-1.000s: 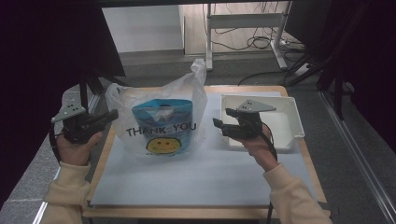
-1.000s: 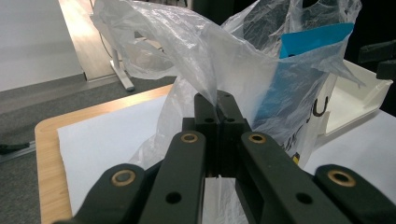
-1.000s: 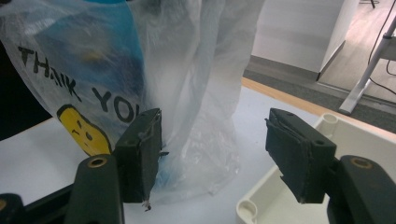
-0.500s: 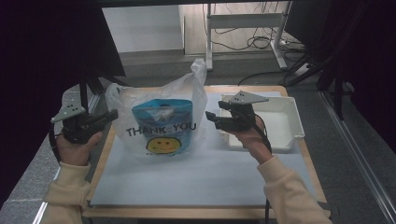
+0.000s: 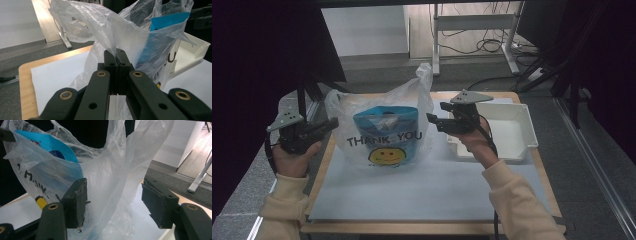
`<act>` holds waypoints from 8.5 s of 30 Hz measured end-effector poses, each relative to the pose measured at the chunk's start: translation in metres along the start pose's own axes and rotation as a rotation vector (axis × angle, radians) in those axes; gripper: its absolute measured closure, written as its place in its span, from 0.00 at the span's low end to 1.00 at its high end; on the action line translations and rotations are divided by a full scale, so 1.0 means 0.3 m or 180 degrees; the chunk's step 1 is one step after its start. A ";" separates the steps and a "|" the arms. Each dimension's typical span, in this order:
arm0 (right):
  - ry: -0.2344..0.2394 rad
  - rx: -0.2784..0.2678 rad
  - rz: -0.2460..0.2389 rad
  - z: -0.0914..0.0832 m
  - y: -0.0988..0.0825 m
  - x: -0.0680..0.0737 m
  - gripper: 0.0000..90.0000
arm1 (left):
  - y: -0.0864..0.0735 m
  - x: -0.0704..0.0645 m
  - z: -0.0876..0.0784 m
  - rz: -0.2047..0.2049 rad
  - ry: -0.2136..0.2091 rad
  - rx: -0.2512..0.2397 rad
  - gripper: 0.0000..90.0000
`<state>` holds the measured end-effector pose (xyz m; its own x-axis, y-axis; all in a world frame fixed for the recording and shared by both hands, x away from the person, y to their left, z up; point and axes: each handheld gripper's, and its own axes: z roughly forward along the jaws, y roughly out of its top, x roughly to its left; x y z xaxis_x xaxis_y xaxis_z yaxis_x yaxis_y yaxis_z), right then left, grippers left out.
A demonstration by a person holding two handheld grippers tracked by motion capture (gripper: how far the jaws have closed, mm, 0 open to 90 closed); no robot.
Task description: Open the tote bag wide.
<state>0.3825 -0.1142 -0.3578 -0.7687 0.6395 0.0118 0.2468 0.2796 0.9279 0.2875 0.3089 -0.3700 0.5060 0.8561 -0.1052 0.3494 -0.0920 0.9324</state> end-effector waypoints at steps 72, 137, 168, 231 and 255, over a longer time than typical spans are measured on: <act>0.0064 -0.0240 -0.0263 -0.024 -0.113 0.084 0.99 | -0.117 -0.022 -0.028 -0.0061 -0.0077 0.0026 1.00; 0.0128 0.0339 -0.0055 0.093 -0.379 0.110 0.99 | -0.325 -0.057 0.028 -0.0076 0.0016 0.0412 1.00; 0.0238 0.0629 -0.0001 0.131 -0.456 0.129 0.99 | -0.413 -0.053 0.048 -0.0151 -0.0024 0.0618 1.00; 0.0306 0.1128 0.0076 0.177 -0.578 0.135 0.98 | -0.524 -0.083 0.127 -0.0070 -0.0079 0.1048 1.00; 0.0300 0.1112 0.0063 0.171 -0.578 0.135 0.98 | -0.572 -0.089 0.165 -0.0100 -0.0086 0.1232 1.00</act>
<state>0.3389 -0.1002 -0.5374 -0.8087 0.5831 0.0779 0.4365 0.5060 0.7439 0.2531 0.2767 -0.5443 0.5091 0.8484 -0.1454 0.6341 -0.2555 0.7298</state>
